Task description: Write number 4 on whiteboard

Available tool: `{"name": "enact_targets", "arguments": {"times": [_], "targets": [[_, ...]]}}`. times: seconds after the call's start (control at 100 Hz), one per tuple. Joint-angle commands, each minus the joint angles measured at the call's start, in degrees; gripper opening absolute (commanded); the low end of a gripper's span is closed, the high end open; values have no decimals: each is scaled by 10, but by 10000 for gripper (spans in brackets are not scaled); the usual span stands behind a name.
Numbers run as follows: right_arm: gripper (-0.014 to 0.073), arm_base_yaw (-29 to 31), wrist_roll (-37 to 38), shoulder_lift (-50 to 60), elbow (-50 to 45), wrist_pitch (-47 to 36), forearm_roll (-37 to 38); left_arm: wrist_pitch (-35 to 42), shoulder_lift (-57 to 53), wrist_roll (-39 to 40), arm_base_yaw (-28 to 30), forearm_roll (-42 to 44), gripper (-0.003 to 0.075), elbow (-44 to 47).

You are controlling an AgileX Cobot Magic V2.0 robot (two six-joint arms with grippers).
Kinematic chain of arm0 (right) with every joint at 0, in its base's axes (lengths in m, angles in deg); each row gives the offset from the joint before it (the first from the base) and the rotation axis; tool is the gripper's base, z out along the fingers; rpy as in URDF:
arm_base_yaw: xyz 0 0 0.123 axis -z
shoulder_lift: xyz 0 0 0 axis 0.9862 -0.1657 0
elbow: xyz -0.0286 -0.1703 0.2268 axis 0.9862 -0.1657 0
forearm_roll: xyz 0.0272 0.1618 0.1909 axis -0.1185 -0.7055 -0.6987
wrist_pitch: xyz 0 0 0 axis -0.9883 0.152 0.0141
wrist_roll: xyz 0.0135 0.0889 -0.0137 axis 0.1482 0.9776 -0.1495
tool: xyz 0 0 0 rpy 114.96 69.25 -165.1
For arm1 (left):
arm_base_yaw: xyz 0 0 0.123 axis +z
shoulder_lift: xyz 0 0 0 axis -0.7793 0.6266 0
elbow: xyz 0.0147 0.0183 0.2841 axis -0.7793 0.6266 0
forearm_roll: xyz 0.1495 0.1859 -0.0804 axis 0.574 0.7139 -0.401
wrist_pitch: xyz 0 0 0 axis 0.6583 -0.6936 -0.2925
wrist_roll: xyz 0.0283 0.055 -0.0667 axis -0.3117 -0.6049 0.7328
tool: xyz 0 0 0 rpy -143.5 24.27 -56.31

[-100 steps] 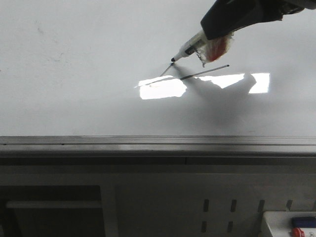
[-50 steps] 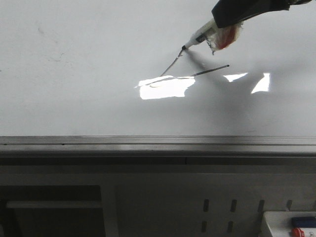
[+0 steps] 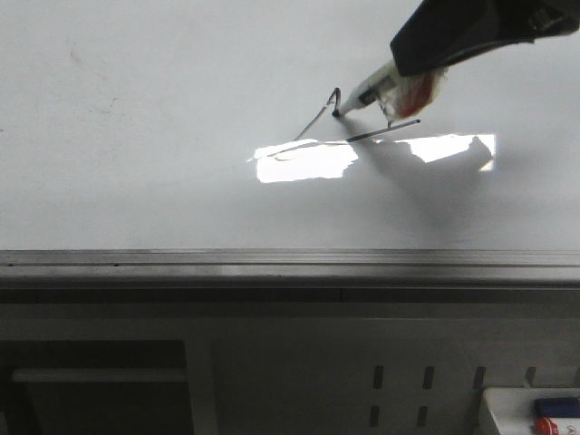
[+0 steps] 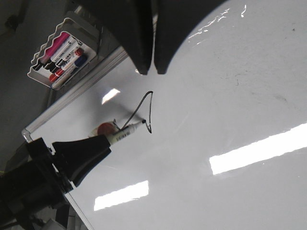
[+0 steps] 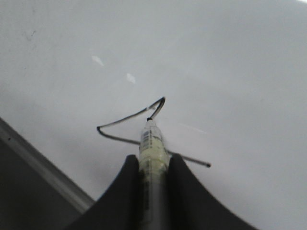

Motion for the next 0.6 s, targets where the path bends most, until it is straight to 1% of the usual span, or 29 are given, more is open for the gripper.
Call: {"name": "enact_targets", "arguments": {"times": [0.0, 0.2, 0.37, 0.59], "targets": [[-44, -11, -1, 3, -21, 1, -20, 29, 3, 5, 0, -19, -20, -16], [-44, -37, -1, 3, -76, -32, -47, 30, 3, 5, 0, -19, -20, -16], [-44, -37, -1, 4, -75, -60, -50, 30, 3, 5, 0, -19, -20, -16], [-44, -37, -1, 5, -75, -61, -50, 30, 3, 5, 0, -19, -20, -16]]}}
